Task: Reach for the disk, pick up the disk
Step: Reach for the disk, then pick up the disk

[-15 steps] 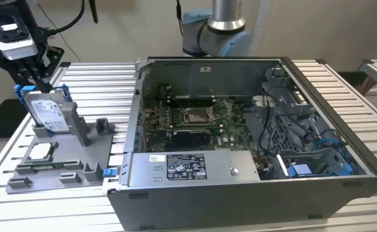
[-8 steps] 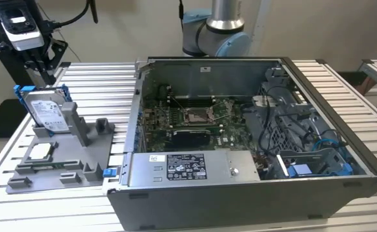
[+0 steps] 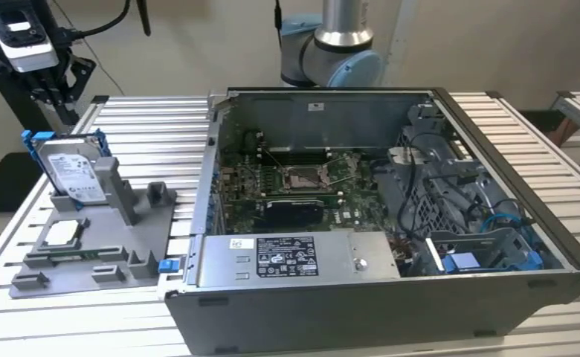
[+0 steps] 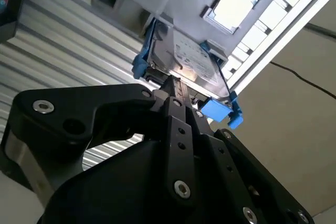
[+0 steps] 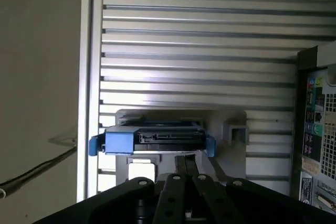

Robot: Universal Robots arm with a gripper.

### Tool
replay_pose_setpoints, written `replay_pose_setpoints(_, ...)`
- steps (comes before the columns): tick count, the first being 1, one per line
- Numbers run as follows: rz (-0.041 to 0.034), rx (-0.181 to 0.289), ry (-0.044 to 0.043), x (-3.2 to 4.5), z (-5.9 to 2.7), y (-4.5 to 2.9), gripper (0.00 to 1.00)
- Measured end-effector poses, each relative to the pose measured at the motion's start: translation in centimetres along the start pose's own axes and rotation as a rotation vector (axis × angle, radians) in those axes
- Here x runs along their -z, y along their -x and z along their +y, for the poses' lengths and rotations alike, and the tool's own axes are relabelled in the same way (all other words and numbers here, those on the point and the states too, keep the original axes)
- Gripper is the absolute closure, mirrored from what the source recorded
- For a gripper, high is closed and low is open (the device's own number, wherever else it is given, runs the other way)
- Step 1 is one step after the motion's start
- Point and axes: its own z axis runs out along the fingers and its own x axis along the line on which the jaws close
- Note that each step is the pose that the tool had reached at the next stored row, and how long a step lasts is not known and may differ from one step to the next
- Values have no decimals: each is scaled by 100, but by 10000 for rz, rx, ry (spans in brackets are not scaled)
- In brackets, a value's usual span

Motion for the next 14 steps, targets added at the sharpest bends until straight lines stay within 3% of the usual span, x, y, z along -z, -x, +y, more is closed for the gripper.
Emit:
replay_pose_setpoints(8,0,1,0,-21,75,-195,100)
replay_pose_setpoints(14,1,2,-1,-23,79,-220,100)
